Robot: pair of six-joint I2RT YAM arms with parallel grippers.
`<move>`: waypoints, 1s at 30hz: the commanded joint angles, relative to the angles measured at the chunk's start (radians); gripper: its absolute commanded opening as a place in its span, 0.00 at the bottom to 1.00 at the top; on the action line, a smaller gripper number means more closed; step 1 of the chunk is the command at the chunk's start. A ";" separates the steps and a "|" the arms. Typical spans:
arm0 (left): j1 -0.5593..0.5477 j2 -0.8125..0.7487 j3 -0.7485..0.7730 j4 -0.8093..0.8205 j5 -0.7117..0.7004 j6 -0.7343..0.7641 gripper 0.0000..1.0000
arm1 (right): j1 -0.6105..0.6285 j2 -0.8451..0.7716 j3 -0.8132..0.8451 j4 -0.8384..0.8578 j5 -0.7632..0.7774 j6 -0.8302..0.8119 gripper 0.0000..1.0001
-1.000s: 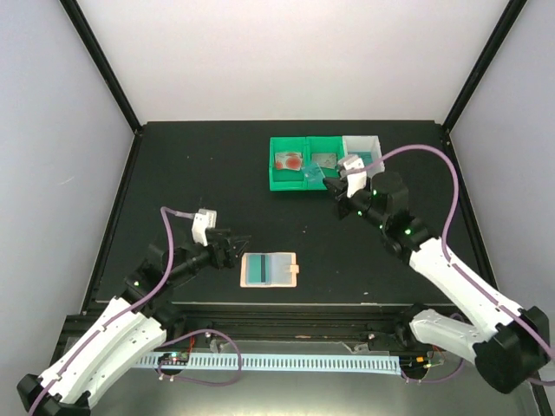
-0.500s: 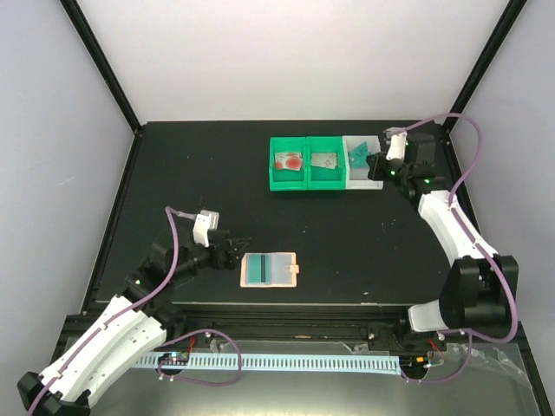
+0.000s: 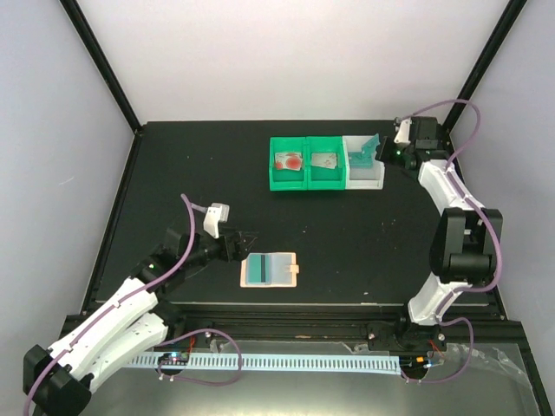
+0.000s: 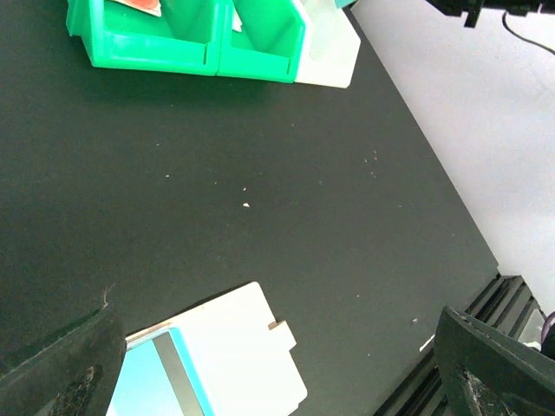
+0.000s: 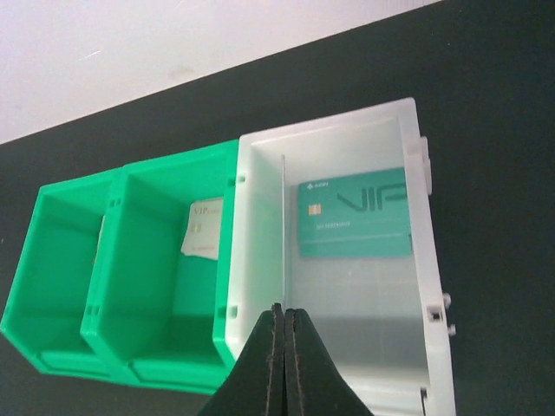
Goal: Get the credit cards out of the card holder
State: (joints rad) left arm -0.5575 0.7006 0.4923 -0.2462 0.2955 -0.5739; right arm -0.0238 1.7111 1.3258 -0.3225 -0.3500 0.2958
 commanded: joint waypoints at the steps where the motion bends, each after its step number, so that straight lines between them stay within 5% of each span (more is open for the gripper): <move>1: 0.003 0.002 0.037 0.003 -0.007 0.025 0.99 | -0.005 0.097 0.099 -0.054 0.012 0.007 0.01; 30: 0.004 0.031 0.012 -0.005 -0.025 0.070 0.99 | -0.004 0.436 0.342 -0.058 -0.028 0.047 0.01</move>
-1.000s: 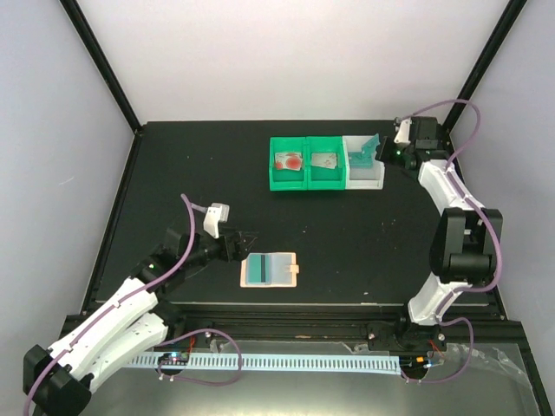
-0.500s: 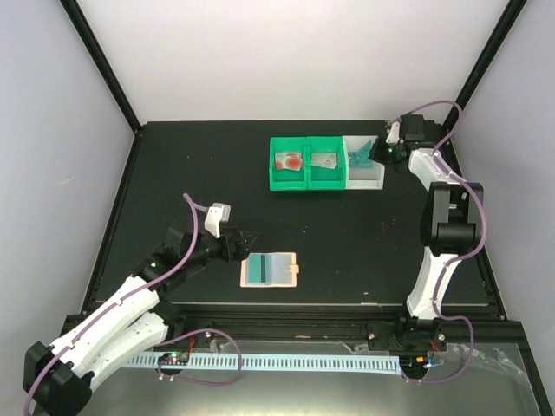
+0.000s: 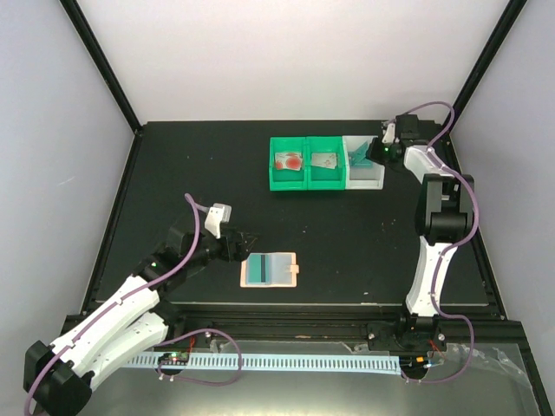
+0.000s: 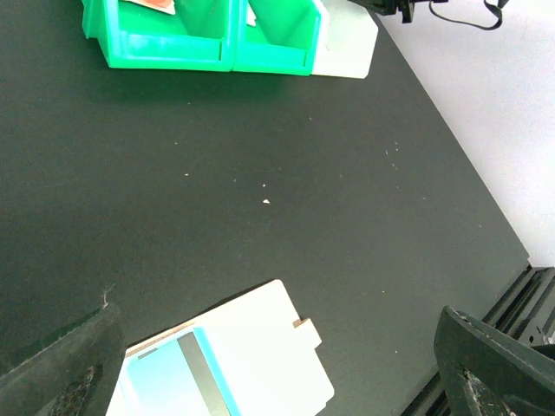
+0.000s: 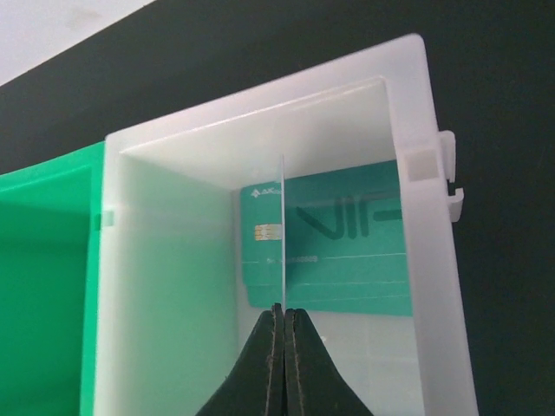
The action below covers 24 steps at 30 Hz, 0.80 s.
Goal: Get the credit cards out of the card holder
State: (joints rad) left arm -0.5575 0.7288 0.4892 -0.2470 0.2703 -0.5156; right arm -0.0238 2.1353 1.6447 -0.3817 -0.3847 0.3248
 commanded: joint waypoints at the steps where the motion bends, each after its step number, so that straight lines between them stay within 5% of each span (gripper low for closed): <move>1: 0.004 0.004 0.013 -0.002 0.002 0.010 0.99 | -0.005 0.014 0.024 0.004 0.011 0.020 0.01; 8: 0.004 0.009 0.025 -0.003 0.006 0.007 0.99 | -0.004 0.034 0.047 -0.013 0.029 0.023 0.04; 24: 0.018 0.057 0.035 -0.056 -0.063 -0.046 0.99 | -0.005 -0.040 0.088 -0.089 0.088 0.008 0.35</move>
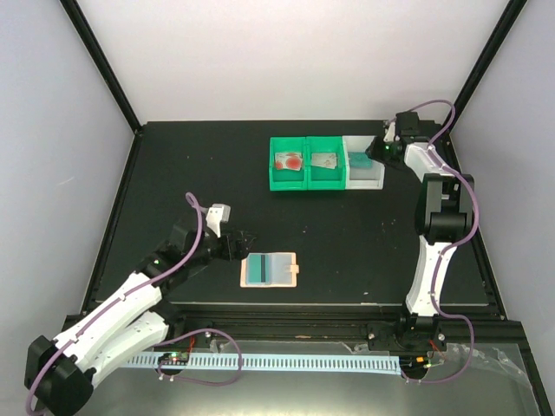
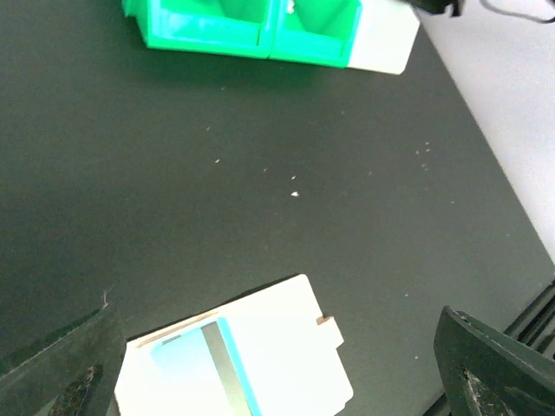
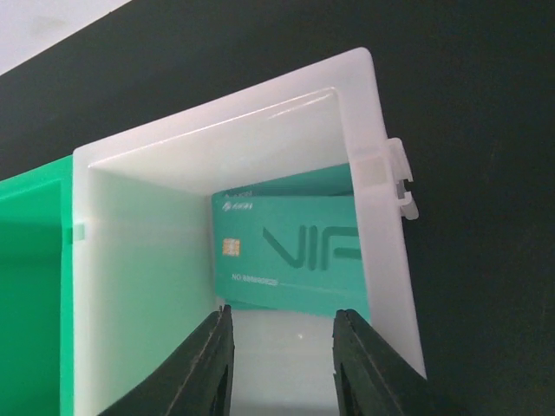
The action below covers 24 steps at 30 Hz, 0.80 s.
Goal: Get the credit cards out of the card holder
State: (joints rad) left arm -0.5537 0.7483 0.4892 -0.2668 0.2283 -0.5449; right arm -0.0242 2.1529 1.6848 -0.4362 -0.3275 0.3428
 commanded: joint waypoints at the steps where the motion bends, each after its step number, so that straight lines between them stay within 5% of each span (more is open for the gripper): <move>1: 0.016 0.050 0.036 -0.040 -0.018 -0.017 0.99 | -0.005 -0.065 0.053 -0.044 0.033 -0.010 0.36; 10: 0.017 0.178 0.033 -0.062 0.043 -0.037 0.98 | -0.003 -0.177 -0.021 -0.052 0.003 0.060 0.39; 24: 0.018 0.226 -0.035 0.007 0.076 -0.082 0.73 | 0.047 -0.492 -0.433 0.059 -0.194 0.173 0.40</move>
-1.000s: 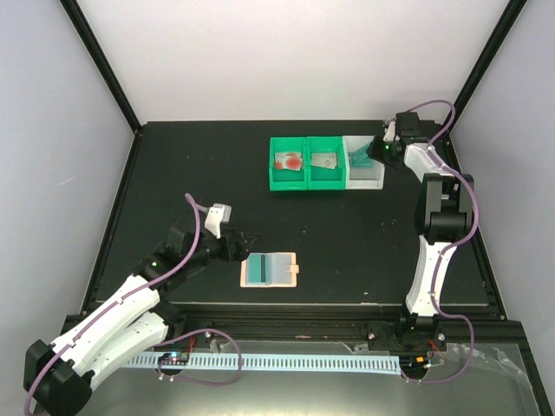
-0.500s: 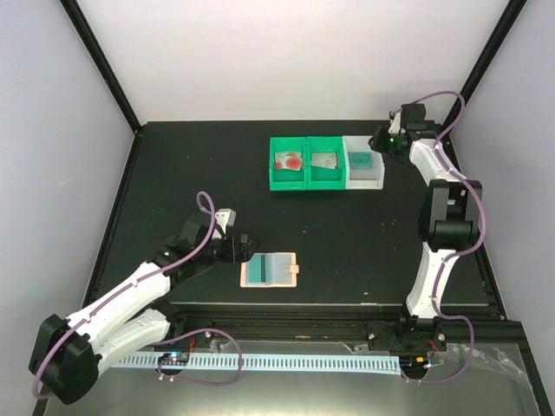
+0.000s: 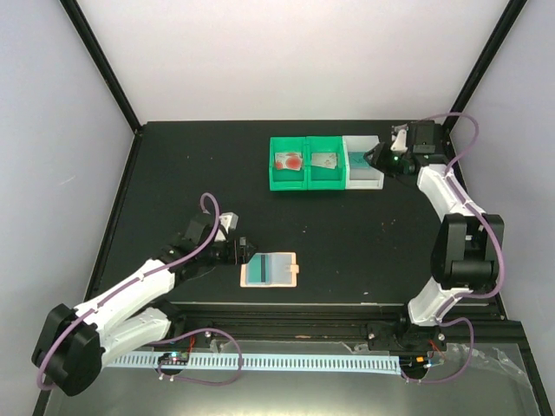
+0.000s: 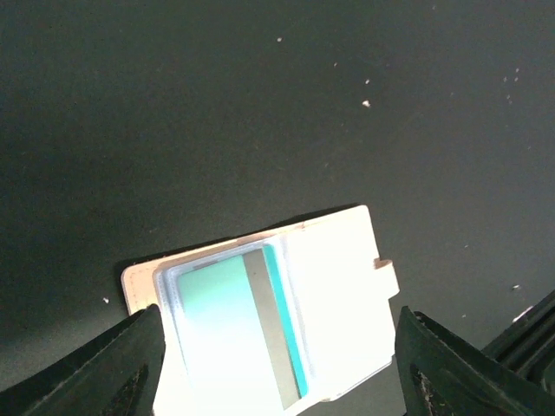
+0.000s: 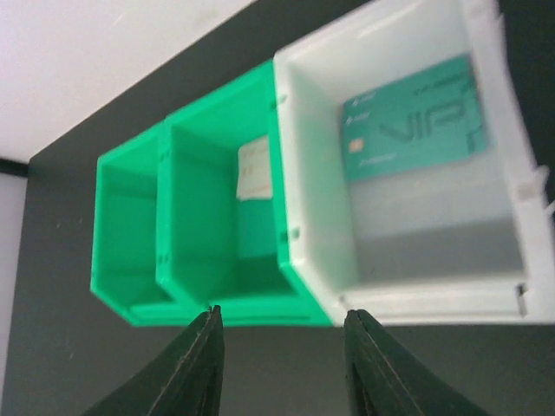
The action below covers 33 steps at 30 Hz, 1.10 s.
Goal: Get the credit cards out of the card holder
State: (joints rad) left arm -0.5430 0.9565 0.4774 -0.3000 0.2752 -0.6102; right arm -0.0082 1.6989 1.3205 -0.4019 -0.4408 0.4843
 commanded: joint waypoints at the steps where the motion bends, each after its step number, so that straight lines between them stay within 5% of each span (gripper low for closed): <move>1: 0.006 0.022 -0.026 0.043 0.037 -0.008 0.69 | 0.044 -0.050 -0.092 0.029 -0.078 0.027 0.41; 5: 0.007 0.024 -0.043 0.046 0.029 0.007 0.59 | 0.082 -0.123 -0.225 0.082 -0.077 0.027 0.41; 19: 0.008 0.185 -0.107 0.188 0.078 -0.071 0.55 | 0.329 -0.325 -0.528 0.139 -0.019 0.000 0.43; 27: 0.007 0.270 -0.143 0.319 0.176 -0.117 0.31 | 0.517 -0.419 -0.659 0.264 0.036 0.118 0.43; 33: -0.019 0.304 -0.170 0.413 0.220 -0.180 0.24 | 0.660 -0.428 -0.684 0.308 0.085 0.174 0.43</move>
State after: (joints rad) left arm -0.5457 1.2404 0.3225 0.0177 0.4381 -0.7368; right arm 0.5743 1.2861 0.6411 -0.1680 -0.4099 0.6025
